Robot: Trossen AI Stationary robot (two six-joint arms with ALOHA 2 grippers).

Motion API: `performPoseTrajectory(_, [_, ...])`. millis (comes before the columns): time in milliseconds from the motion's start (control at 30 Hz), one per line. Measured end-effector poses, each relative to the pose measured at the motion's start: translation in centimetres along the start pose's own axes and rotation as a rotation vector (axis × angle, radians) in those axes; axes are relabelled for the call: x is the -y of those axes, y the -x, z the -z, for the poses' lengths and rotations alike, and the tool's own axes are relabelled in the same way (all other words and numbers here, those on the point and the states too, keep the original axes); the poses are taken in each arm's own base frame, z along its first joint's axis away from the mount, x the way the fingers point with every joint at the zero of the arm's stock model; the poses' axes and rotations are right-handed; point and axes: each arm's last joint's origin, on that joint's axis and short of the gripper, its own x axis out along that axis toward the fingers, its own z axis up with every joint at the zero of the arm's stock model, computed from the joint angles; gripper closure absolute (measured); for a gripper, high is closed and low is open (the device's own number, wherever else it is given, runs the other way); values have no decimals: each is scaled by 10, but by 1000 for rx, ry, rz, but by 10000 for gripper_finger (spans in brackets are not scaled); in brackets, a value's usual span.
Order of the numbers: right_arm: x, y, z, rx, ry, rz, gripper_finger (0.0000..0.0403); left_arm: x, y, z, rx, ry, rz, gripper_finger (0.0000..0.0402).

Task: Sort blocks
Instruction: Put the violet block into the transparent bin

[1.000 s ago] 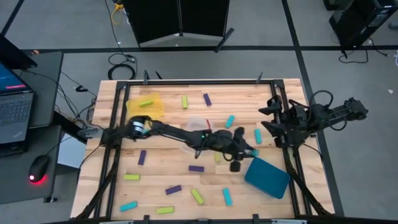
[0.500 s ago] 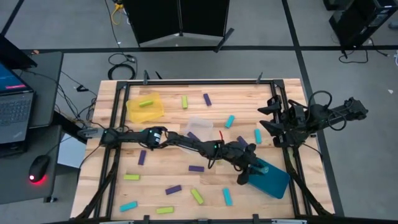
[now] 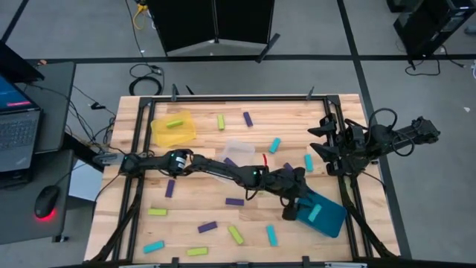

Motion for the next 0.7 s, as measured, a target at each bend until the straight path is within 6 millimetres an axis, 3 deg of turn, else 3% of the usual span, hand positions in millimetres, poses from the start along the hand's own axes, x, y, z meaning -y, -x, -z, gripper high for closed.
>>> performPoseTrajectory(133, [0, 0, 0, -4, 1, 15, 183, -1, 6, 0, -97, -35, -66, 200])
performPoseTrajectory(300, [1, 0, 3, -35, 2, 55, 182, 2, 26, -27, -80, -61, -95, 228])
performPoseTrajectory(467, [2, 0, 4, -48, 6, 71, 183, 1, 39, -25, -119, -64, -155, 240])
performPoseTrajectory(700, [2, 0, 5, -53, 18, 75, 181, 0, 84, -27, -95, -36, -294, 245])
